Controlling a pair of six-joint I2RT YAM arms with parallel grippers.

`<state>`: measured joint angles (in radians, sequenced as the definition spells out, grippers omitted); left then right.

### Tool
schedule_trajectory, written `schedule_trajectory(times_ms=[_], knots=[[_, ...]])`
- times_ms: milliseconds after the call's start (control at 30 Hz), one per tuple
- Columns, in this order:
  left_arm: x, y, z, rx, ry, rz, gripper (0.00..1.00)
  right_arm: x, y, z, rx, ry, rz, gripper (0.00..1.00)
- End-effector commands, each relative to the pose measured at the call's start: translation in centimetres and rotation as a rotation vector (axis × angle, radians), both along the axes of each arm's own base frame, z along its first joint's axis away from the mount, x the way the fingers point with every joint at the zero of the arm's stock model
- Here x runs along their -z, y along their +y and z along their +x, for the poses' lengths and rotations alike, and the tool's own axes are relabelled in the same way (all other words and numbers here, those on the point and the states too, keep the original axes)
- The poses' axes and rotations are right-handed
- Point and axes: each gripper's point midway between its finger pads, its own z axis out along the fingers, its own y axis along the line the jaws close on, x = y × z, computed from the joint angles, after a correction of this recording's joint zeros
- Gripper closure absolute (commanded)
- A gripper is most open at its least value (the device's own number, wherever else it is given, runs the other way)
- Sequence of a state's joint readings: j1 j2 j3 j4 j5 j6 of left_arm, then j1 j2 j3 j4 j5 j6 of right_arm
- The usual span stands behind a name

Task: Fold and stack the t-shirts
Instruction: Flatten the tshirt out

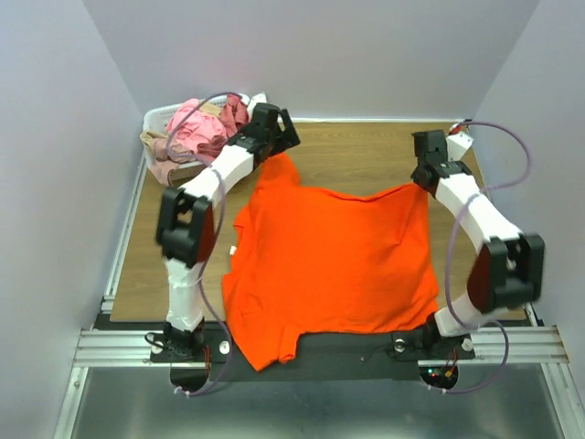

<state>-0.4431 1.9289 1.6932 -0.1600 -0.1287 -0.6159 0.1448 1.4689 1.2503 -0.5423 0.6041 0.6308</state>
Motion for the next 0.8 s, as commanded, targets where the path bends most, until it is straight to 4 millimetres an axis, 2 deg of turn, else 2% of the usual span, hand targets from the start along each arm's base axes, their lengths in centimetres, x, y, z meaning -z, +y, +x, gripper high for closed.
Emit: schedule_trajectory(times_ms=[0,67,100,200,233,267,300,333,400,467,500,533,567,600,633,733,767], knots=[[-3.0,-4.0,3.2,0.189,-0.083,-0.013,0.02,0.3,-2.9,5.2,0.106,-0.060,0.013,0.89],[-4.6,-4.8,3.5,0.208,-0.127,-0.013,0.02,0.3,-2.6,6.4,0.066,-0.049,0.015,0.64],[-5.8,-5.1,3.5,0.219,-0.173,-0.017,0.02,0.2,-2.4,6.6,0.051,-0.048,0.024,0.01],[-7.7,-5.2,2.1,0.235,-0.225,-0.027,0.02,-0.9,-2.0,6.6,0.012,-0.063,0.022,0.00],[-8.0,-5.1,1.6,0.238,-0.229,-0.030,0.02,-1.1,-1.9,6.5,-0.002,-0.064,0.020,0.00],[-6.5,-5.0,0.8,0.243,-0.198,-0.022,0.01,-1.1,-1.5,6.4,-0.024,-0.062,0.032,0.00],[-7.8,-4.5,0.1,0.235,-0.223,-0.032,0.02,-1.5,-1.4,5.8,-0.035,-0.068,0.037,0.00],[-7.6,-4.3,-0.4,0.233,-0.217,-0.031,0.02,-1.5,-1.1,5.4,-0.050,-0.066,0.044,0.00],[-6.5,-3.6,-2.0,0.220,-0.186,-0.028,0.01,-1.9,-0.6,4.6,-0.080,-0.076,0.064,0.00],[-5.2,-2.7,-4.1,0.213,-0.144,-0.031,0.01,-1.8,0.3,3.0,-0.135,-0.075,0.098,0.00],[-5.0,-3.0,-5.2,0.218,-0.140,-0.037,0.01,-0.6,0.9,1.9,-0.170,-0.043,0.111,0.00],[-4.3,-3.0,-6.2,0.226,-0.128,-0.035,0.01,-1.5,1.6,1.7,-0.203,-0.068,0.133,0.00],[-3.0,-2.1,-7.7,0.195,-0.108,-0.012,0.02,-1.0,2.5,0.6,-0.253,-0.063,0.171,0.00],[-2.2,-2.0,-8.5,0.185,-0.092,-0.007,0.02,-0.8,3.1,0.1,-0.278,-0.059,0.185,0.00],[-0.7,-1.5,-9.8,0.168,-0.064,0.013,0.01,-0.2,3.8,-0.5,-0.324,-0.047,0.206,0.00],[2.2,-0.7,-11.2,0.140,-0.001,0.026,0.02,0.9,4.8,-1.3,-0.394,-0.013,0.220,0.00],[4.3,0.3,-11.6,0.110,0.039,0.061,0.02,2.0,5.3,-1.6,-0.422,0.012,0.236,0.00]])
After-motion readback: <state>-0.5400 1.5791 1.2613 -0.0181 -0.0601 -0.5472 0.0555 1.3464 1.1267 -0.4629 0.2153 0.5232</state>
